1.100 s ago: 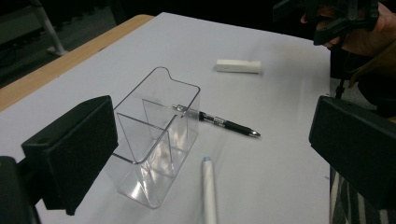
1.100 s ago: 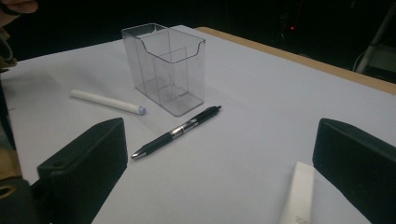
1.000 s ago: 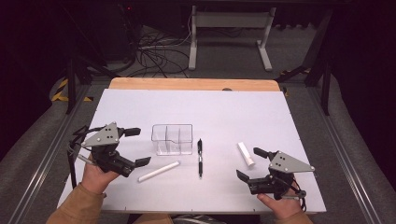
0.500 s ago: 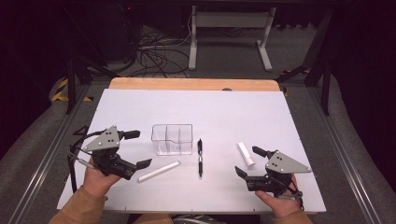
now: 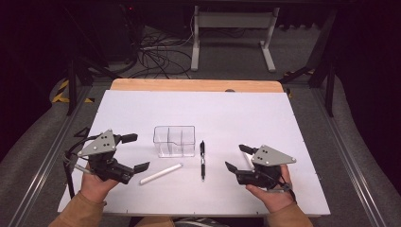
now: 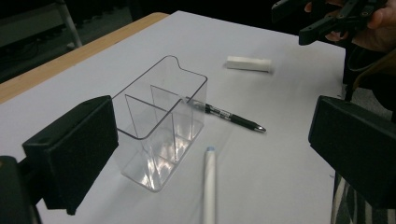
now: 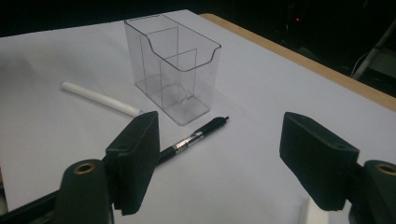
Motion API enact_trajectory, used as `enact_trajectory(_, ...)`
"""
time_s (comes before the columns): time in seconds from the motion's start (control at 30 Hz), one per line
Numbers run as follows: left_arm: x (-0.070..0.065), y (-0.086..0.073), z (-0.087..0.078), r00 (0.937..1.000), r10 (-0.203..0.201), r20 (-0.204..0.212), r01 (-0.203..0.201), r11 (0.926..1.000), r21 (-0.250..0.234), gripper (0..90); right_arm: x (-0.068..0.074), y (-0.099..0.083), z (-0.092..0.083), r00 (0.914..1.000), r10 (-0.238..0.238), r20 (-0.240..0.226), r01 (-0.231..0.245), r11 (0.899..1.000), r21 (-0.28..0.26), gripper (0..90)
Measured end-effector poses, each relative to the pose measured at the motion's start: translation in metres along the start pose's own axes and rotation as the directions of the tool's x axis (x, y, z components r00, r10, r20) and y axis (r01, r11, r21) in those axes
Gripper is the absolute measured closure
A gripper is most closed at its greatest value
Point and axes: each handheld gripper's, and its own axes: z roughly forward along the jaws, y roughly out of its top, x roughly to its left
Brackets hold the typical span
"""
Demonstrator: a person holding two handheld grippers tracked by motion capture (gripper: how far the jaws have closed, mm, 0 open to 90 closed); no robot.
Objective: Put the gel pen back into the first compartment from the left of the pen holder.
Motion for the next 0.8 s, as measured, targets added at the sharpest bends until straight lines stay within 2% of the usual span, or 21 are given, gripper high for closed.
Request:
enact_trajectory(0.17, 0.001, -0.001, -0.002, 1.0000, -0.008, -0.004, 0.008, 1.0000, -0.005, 2.3, 0.002, 0.006, 0.008, 1.0000, -0.004, -0.009, 0.004, 1.000, 0.018, 30.2)
enact_trajectory(0.3, 0.002, -0.001, -0.002, 1.0000, -0.008, -0.004, 0.008, 1.0000, -0.002, 2.4, 0.001, 0.007, 0.012, 0.9994, 0.021, -0.026, -0.020, 0.998, 0.061, 31.6)
enact_trajectory(0.4, 0.002, -0.002, -0.001, 1.0000, -0.009, -0.003, 0.009, 1.0000, 0.000, 2.4, 0.002, 0.009, 0.013, 0.9998, 0.010, -0.018, -0.009, 0.998, 0.070, 30.5)
enact_trajectory(0.43, 0.002, -0.002, -0.001, 0.9999, -0.010, -0.003, 0.010, 1.0000, -0.001, 2.4, 0.001, 0.010, 0.014, 0.9998, 0.015, -0.011, -0.014, 0.997, 0.071, 27.5)
enact_trajectory(0.5, 0.002, -0.002, -0.001, 0.9999, -0.010, -0.004, 0.010, 1.0000, 0.000, 2.4, -0.001, 0.012, 0.015, 0.9992, 0.041, 0.001, -0.041, 0.995, 0.096, 27.0)
enact_trajectory(0.53, 0.002, -0.002, -0.001, 0.9999, -0.010, -0.005, 0.010, 1.0000, 0.000, 2.4, -0.002, 0.013, 0.016, 0.9991, 0.041, 0.004, -0.041, 0.994, 0.102, 30.9)
enact_trajectory(0.57, 0.002, -0.002, -0.001, 0.9999, -0.009, -0.004, 0.009, 1.0000, -0.003, 2.4, -0.001, 0.015, 0.017, 0.9993, 0.037, -0.010, -0.036, 0.992, 0.122, 38.6)
enact_trajectory(0.63, 0.003, -0.002, -0.002, 0.9999, -0.011, -0.005, 0.011, 0.9999, -0.004, 2.4, 0.000, 0.018, 0.019, 0.9997, 0.019, -0.017, -0.017, 0.988, 0.154, 35.6)
enact_trajectory(0.7, 0.003, -0.002, -0.002, 0.9999, -0.014, -0.006, 0.014, 0.9999, -0.003, 2.4, 0.001, 0.021, 0.023, 0.9994, 0.032, -0.017, -0.028, 0.985, 0.171, 35.2)
enact_trajectory(0.77, 0.003, -0.002, -0.002, 0.9999, -0.016, -0.005, 0.016, 0.9999, -0.002, 2.4, 0.000, 0.023, 0.029, 0.9926, 0.107, -0.058, -0.092, 0.972, 0.216, 42.7)
enact_trajectory(0.8, 0.003, -0.002, -0.002, 0.9999, -0.012, -0.005, 0.012, 0.9999, -0.003, 2.4, 0.000, 0.024, 0.030, 0.9904, 0.124, -0.062, -0.107, 0.968, 0.226, 44.1)
